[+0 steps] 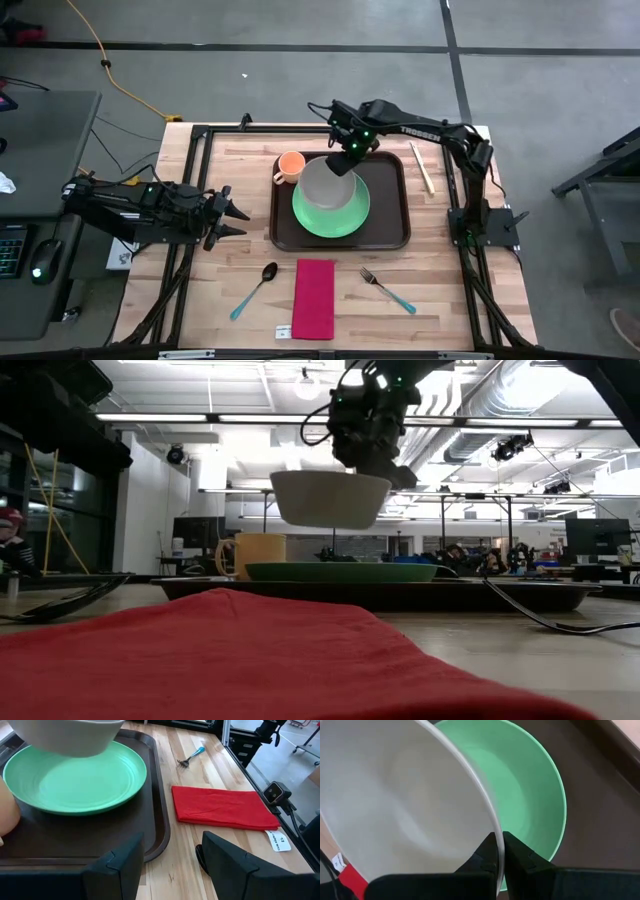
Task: Set up tray
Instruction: Put the gray bowl on the green plate
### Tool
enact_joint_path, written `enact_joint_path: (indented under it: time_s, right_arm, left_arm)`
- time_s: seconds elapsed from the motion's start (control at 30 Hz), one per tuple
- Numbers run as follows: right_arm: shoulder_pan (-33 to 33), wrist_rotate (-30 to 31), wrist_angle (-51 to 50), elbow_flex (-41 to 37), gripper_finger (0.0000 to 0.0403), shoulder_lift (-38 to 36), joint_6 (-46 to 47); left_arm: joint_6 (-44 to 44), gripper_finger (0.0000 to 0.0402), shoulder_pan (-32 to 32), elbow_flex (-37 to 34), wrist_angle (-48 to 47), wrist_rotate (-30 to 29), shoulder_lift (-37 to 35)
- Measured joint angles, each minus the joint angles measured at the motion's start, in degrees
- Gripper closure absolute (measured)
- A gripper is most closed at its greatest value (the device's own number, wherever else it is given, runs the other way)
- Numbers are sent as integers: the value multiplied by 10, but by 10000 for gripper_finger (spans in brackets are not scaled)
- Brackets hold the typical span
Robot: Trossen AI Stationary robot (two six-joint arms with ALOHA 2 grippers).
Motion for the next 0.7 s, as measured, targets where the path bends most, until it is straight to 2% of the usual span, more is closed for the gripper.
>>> enact_joint_path:
  time_s: [0.33, 0.7]
  right_arm:
    - [0, 6, -16, 0, 403, 1, -2]
    - [1, 11, -33, 0, 403, 17, -13]
  left_arm:
    - [50, 172, 0, 0, 14, -2, 0]
    - [108, 172, 0, 0, 82, -2, 0]
